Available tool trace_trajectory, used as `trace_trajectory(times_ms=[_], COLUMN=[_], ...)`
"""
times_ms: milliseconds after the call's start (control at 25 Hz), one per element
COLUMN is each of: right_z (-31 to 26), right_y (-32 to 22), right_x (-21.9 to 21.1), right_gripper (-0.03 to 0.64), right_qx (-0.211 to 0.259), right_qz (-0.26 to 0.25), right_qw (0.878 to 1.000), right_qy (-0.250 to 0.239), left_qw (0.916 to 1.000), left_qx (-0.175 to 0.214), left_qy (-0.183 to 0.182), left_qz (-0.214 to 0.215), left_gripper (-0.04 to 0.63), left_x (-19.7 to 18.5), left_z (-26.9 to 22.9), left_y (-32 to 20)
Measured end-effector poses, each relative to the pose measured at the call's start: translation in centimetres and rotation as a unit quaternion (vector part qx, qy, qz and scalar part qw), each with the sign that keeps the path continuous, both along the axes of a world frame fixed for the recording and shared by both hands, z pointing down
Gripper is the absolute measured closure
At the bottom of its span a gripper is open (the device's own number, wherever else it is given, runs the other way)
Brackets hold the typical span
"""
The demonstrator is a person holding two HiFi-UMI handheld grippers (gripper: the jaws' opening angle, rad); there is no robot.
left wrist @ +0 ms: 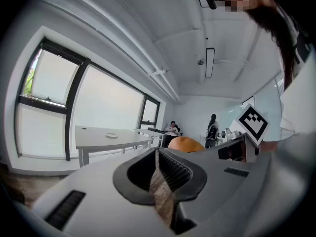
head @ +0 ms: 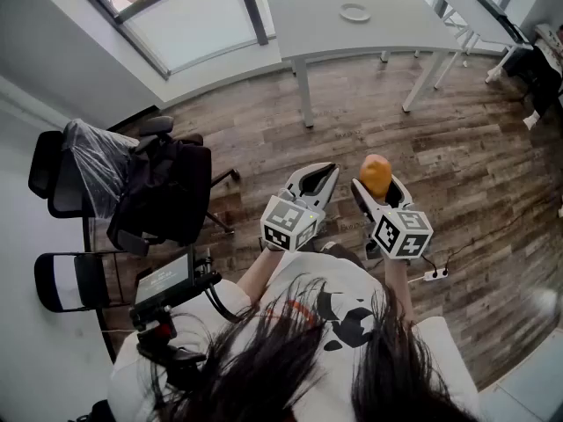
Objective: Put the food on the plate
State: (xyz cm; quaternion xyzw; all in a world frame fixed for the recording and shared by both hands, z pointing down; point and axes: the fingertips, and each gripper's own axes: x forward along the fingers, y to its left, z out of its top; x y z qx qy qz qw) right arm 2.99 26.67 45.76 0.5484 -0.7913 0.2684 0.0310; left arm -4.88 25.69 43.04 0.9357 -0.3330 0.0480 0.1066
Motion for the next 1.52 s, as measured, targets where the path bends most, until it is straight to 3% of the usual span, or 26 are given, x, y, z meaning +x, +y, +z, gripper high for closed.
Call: trace_trajectory(times_ms=[360,960,1240,1520], right_z=[-0.6,0.4,0.8,0.9], right_y=[0.4,-0.7,-4.5,-11.2], right_x=[-0.1,-0.7,-1.1,-0.6], right_gripper=[0.245,0.245,0.245,0.245], right_qx=[0.019,0.009,0.001,-0.006], right_qz=[-0.002,-0.006,-0.004,0.002], right_qw=[1.000,1.000,1.000,1.000], right_qy=[0.013,-0.028,-0.024,-0.020], left_qw=[1.0000,0.9995,0.9995,0.9997], left_qx=[0.000,-0.012,-0.015,-0.010], left_qy=[-0.003,-0.024,-0.021,-0.012], left_qz=[0.008,0.017,0.021,0.020], left_gripper=[0.589,0.589,0.589,0.589], left_x=[0.5,0.4,0.0,-0.1], left_z=[-0.3,0.5,1.0,0.6], left_y=[0.4,0.4,-3.6,-11.2])
